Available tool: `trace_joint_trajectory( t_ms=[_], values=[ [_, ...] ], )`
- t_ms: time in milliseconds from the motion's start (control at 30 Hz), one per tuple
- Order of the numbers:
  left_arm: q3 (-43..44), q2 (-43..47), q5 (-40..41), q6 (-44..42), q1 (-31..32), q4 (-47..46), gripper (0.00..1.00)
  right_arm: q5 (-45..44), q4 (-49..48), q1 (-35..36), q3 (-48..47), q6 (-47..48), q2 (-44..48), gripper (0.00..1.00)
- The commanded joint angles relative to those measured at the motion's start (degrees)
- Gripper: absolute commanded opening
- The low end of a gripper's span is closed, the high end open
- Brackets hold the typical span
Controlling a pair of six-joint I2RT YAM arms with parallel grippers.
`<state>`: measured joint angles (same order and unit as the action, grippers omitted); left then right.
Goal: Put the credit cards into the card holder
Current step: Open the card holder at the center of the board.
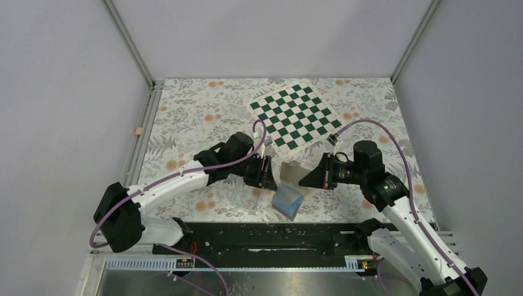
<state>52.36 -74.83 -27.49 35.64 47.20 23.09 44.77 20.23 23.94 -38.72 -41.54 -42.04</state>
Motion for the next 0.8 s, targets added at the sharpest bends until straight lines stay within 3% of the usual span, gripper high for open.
trace_joint_trajectory(
  t_ms=[0,367,767],
  values=[
    [2.3,3.1,-2.1,-0.1,0.2,-3.1,0.39,2.1,-2.1,-0.3,0.1,-0.3,0.6,0.00],
    [2.5,5.7,-3.5,0.0,-0.1,-3.7,0.35,2.1,-2.1,-0.3,0.7,-0.3,0.9,0.00],
    [-3.8,9.5,-6.3,5.1,-3.6,-13.9,0.40,4.6,-9.8,-0.3,2.8,-6.9,1.7,0.00]
  ],
)
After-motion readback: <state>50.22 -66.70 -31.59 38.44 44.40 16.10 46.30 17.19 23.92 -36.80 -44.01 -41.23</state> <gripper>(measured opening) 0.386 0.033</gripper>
